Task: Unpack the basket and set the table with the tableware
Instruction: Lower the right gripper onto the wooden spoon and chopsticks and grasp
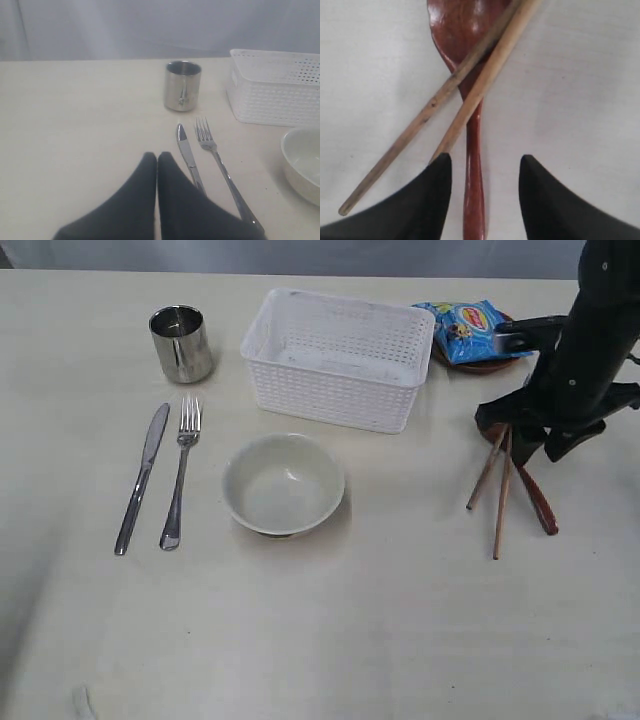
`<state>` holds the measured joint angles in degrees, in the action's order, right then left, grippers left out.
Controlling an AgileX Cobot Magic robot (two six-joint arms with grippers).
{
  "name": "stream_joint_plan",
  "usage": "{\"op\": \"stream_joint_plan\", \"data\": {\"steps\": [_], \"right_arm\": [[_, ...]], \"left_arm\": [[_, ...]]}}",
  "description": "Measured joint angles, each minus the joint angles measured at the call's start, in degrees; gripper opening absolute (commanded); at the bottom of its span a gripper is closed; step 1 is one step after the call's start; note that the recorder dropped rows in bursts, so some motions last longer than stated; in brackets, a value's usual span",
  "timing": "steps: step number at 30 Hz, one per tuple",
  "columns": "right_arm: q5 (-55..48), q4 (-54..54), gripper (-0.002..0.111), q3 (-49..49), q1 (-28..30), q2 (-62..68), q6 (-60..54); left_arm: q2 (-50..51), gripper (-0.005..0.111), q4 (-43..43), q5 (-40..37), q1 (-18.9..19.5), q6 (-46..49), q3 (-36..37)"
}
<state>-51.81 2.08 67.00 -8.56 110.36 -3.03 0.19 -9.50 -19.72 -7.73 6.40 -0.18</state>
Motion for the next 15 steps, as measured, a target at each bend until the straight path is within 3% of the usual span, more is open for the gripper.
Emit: {"op": "stream_joint_plan", "data": {"steps": [9,12,15], "right_arm": [[6.5,1.6,0.04,-5.7,0.0,0.0,0.0],[7.9,1.8,0.031,-6.1,0.0,0.0,0.0],[8.7,1.8,0.012,-6.1,0.0,0.3,0.0]], "left_arm": [[0.0,0.0,0.0,0.0,0.0,0.0,0.0],[0.0,0.0,0.0,0.0,0.0,0.0,0.0],[0.0,0.0,0.0,0.0,0.0,0.0,0.0]]}}
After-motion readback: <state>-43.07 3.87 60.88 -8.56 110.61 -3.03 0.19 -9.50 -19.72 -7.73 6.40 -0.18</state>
